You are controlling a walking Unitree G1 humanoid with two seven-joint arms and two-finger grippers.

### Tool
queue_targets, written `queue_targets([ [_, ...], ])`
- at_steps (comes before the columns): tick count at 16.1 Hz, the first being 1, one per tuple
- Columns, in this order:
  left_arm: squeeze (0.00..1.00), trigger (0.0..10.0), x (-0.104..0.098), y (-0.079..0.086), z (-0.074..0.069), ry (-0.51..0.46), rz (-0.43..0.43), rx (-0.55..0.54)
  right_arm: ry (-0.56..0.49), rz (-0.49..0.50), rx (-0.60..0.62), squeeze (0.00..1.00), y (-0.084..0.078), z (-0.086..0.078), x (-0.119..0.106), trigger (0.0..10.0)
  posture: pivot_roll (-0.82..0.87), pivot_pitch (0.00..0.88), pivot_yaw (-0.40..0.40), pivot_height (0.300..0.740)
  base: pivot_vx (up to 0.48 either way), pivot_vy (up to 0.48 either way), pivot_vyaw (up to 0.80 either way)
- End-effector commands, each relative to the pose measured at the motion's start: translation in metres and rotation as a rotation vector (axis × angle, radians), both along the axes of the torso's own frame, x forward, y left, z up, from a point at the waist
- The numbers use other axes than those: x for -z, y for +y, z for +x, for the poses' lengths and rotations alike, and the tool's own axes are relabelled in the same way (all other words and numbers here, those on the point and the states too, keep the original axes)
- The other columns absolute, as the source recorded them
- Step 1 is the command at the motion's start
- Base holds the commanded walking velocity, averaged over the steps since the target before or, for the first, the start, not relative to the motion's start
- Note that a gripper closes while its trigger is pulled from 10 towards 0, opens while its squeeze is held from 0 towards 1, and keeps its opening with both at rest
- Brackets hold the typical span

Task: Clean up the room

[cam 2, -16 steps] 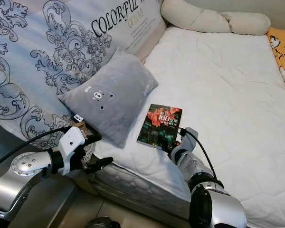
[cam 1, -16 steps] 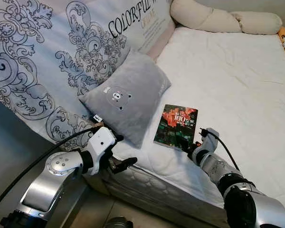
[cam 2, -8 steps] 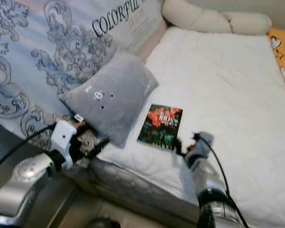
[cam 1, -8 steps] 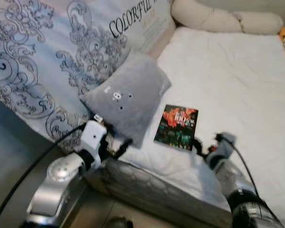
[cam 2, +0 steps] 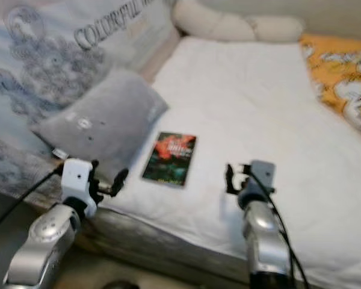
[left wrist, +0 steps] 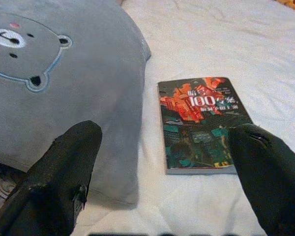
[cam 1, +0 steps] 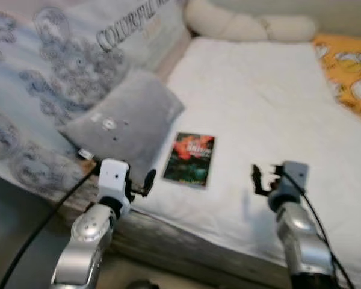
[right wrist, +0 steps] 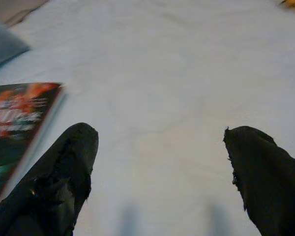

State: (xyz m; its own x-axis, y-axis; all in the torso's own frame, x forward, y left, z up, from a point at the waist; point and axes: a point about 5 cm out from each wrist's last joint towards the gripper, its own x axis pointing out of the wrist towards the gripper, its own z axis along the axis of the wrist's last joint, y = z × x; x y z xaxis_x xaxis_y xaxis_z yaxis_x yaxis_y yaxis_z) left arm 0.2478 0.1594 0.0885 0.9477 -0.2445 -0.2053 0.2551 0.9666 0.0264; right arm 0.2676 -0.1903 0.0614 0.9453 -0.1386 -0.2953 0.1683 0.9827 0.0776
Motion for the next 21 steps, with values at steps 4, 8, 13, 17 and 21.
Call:
queue_targets([
  [4,0.0,10.0,-0.002,0.014,-0.001,-0.008,0.034,-0.079,0.009,0.012,-0.002,0.0,0.012,0.001,-0.002,10.0,0.13,0.0,0.026,0.74,0.0,-0.48,0.0],
  [8,0.0,10.0,-0.004,0.012,0.006,-0.018,0.041,-0.063,0.015,-0.043,-0.017,0.0,0.016,0.003,-0.007,10.0,0.1,0.0,0.047,0.74,0.0,-0.48,0.0],
  [13,0.0,10.0,-0.001,0.005,0.007,-0.008,0.047,-0.025,0.032,-0.046,0.034,0.0,0.009,-0.007,-0.003,10.0,0.09,0.0,0.07,0.74,0.0,-0.48,0.0],
  [17,0.0,10.0,0.0,0.01,0.009,-0.017,0.046,-0.06,0.028,-0.066,0.033,0.0,0.006,-0.008,-0.007,10.0,0.09,0.0,0.047,0.74,0.0,-0.48,0.0],
  [21,0.0,10.0,0.001,0.009,0.006,-0.015,0.044,-0.065,0.029,-0.089,0.009,0.0,0.007,-0.005,-0.007,10.0,0.1,0.0,0.038,0.74,0.0,-0.48,0.0],
])
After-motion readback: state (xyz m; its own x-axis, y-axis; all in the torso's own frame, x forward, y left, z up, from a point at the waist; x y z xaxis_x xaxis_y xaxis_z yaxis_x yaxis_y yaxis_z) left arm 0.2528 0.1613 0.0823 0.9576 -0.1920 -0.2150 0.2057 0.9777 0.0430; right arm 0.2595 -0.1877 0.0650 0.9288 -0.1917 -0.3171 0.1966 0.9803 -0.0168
